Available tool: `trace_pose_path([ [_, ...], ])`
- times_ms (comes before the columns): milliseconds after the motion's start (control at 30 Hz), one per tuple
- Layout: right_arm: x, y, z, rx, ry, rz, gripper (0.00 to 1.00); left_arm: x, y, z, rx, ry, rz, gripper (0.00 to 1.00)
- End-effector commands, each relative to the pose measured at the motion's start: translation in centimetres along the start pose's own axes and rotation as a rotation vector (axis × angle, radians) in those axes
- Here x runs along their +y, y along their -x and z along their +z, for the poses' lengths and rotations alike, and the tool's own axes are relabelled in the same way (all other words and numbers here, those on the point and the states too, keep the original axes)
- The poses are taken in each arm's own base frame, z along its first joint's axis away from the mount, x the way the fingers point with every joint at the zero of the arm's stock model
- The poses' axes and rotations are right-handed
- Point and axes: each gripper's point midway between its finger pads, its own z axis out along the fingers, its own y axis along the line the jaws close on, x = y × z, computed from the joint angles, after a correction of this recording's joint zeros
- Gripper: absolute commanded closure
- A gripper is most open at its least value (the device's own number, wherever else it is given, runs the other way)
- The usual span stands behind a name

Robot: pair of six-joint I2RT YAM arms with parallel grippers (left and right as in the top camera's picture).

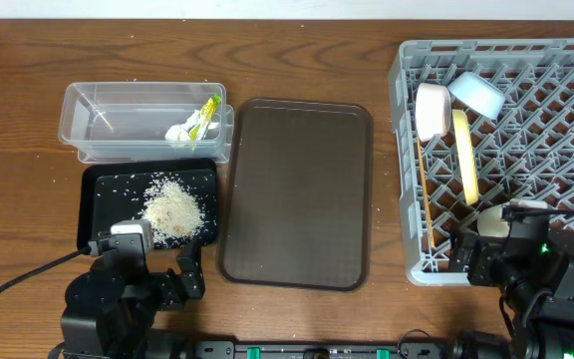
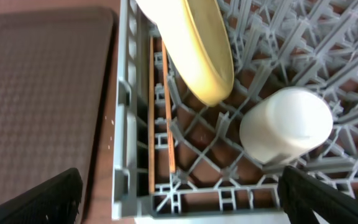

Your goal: Sort waste into correct bins and load items into the dishwasher rack

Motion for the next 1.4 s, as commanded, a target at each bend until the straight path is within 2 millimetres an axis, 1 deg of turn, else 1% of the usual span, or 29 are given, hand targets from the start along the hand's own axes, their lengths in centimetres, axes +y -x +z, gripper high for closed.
trace_pose_path([
  [0, -0.1, -0.6, 0.1, 0.019, -0.005, 0.02, 0.01, 0.2, -0.3, 0.2, 0.008, 0.007, 0.009, 0.02],
  [133, -0.1, -1.0, 0.1, 0.036, -0.006, 0.023, 0.01, 0.2, -0.3, 0.2, 0.008, 0.007, 0.009, 0.01],
  [367, -0.1, -1.0, 0.1, 0.036, -0.006, 0.023, 0.01, 0.2, -0.3, 0.2, 0.008, 0.007, 0.009, 0.01],
  [433, -0.7, -0.9, 0.1, 0.032, -0.039, -0.005, 0.01, 0.2, -0.3, 0.2, 0.008, 0.007, 0.009, 0.01],
  [533, -0.7, -0.8, 0.0, 0.019, -0.04, -0.008, 0.01, 0.2, -0.3, 0.2, 0.008, 0.007, 0.009, 0.01],
  [633, 0.1, 0.4, -0.4, -0.065, -0.007, -0.04, 0.01, 0.2, -0.3, 0.2, 0.008, 0.007, 0.009, 0.01],
  [733, 1.4, 1.7, -0.3, -0.19, 0.04, -0.136, 0.01, 0.2, -0.3, 0.2, 0.008, 0.007, 0.009, 0.01],
  [900, 3.5, 2.3, 0.3, -0.404, 0.126, -0.226, 0.01, 0.2, -0.3, 0.2, 0.008, 0.007, 0.009, 0.01],
  [1033, 4.7, 2.9, 0.9, -0.58, 0.181, -0.269, 0.01, 0.2, -0.3, 0.2, 0.008, 0.007, 0.009, 0.01],
  [1267, 5.1, 3.5, 2.0, -0.791, 0.202, -0.288, 0.01, 0.2, -0.3, 0.2, 0.008, 0.007, 0.009, 0.01],
  [1367, 4.5, 3.5, 2.8, -0.829, 0.174, -0.278, 0.01, 0.2, -0.3, 0.2, 0.008, 0.007, 0.009, 0.01],
])
